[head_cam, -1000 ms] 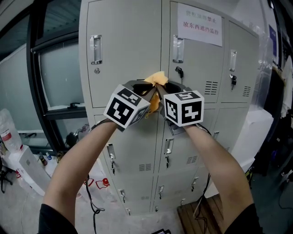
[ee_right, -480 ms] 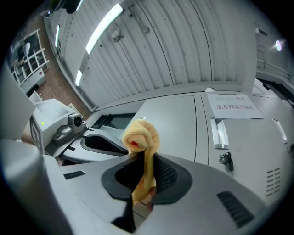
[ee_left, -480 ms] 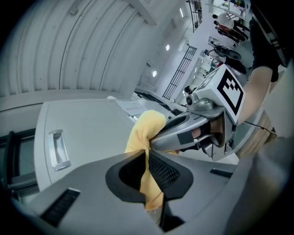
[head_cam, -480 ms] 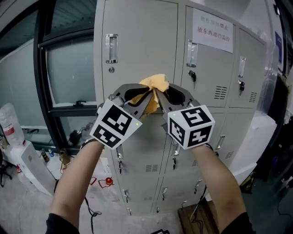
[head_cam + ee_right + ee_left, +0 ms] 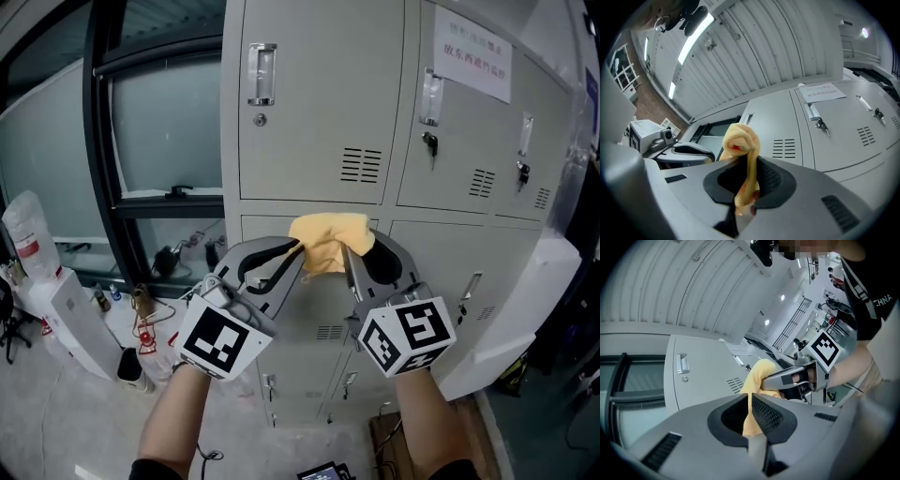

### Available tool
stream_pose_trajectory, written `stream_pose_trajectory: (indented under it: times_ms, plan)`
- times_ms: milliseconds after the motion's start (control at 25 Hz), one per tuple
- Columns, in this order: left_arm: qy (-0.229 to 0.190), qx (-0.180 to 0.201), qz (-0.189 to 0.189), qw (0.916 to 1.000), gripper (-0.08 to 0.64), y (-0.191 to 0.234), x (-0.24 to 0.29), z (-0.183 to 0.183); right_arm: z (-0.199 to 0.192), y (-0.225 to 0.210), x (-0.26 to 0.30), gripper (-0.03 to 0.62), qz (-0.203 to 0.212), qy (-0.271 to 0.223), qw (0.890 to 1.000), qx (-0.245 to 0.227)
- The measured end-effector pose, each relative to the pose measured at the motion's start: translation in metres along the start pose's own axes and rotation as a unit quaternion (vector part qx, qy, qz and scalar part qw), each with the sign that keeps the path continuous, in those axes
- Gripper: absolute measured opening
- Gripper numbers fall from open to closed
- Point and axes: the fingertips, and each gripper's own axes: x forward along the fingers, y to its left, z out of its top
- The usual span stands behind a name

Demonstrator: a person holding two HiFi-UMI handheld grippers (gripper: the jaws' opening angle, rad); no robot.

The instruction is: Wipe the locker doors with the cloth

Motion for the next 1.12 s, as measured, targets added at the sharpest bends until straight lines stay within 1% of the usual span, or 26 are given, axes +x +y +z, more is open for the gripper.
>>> stream_pose_trajectory:
  times_ms: [80,120,160,200,240,320,360,400,440,520,560,680,840,920,1040,1120]
  plan:
    - [0.010,-0.008,0.005,0.9999,0.037,-0.013,-0.012,-0.015,-0.014,-0.004,-0.016,0.067,-0.013,0.002,1.000,0.024]
    - [0.012,-0.017,0.008,0.9998,0.036,-0.019,-0.018,-0.022,-0.021,-0.007,-0.025,0.067,-0.020,0.002,0.999,0.036]
    - [0.008,-0.034,0.014,0.9993,0.037,-0.024,-0.024,-0.029,-0.028,-0.010,-0.034,0.067,-0.026,0.004,0.999,0.046]
    - [0.000,-0.063,0.023,0.9978,0.035,-0.029,-0.031,-0.034,-0.035,-0.013,-0.043,0.068,-0.028,0.007,0.998,0.055]
    - [-0.008,-0.100,0.034,0.9944,0.035,-0.032,-0.039,-0.039,-0.043,-0.016,-0.051,0.067,-0.026,0.013,0.998,0.063]
    - [-0.014,-0.177,0.053,0.9827,0.035,-0.040,-0.059,-0.047,-0.059,-0.020,-0.070,0.067,-0.014,0.028,0.995,0.091]
    - [-0.011,-0.206,0.058,0.9767,0.032,-0.045,-0.068,-0.051,-0.067,-0.021,-0.079,0.067,-0.010,0.034,0.993,0.110]
    - [-0.005,-0.225,0.058,0.9726,0.028,-0.051,-0.076,-0.056,-0.073,-0.021,-0.089,0.067,-0.008,0.038,0.991,0.126]
    - [0.005,-0.234,0.050,0.9709,0.025,-0.058,-0.080,-0.062,-0.079,-0.022,-0.098,0.067,-0.010,0.041,0.990,0.136]
    - [0.026,-0.237,0.030,0.9706,0.021,-0.068,-0.082,-0.073,-0.088,-0.025,-0.110,0.067,-0.018,0.046,0.989,0.138]
    - [0.027,-0.240,0.025,0.9702,0.020,-0.069,-0.081,-0.075,-0.089,-0.027,-0.113,0.067,-0.023,0.046,0.989,0.137]
    - [0.011,-0.255,0.011,0.9668,0.020,-0.076,-0.079,-0.073,-0.090,-0.031,-0.123,0.067,-0.034,0.044,0.989,0.135]
    - [0.001,-0.274,-0.006,0.9617,0.020,-0.097,-0.072,-0.065,-0.095,-0.030,-0.136,0.067,-0.039,0.062,0.992,0.105]
    - [0.012,-0.268,-0.003,0.9633,0.020,-0.108,-0.066,-0.065,-0.098,-0.033,-0.144,0.067,-0.041,0.073,0.992,0.093]
    - [0.041,-0.244,0.028,0.9684,0.020,-0.122,-0.054,-0.073,-0.105,-0.040,-0.157,0.067,-0.039,0.086,0.992,0.087]
    - [0.060,-0.244,0.043,0.9670,0.021,-0.136,-0.050,-0.079,-0.113,-0.045,-0.169,0.067,-0.034,0.097,0.991,0.088]
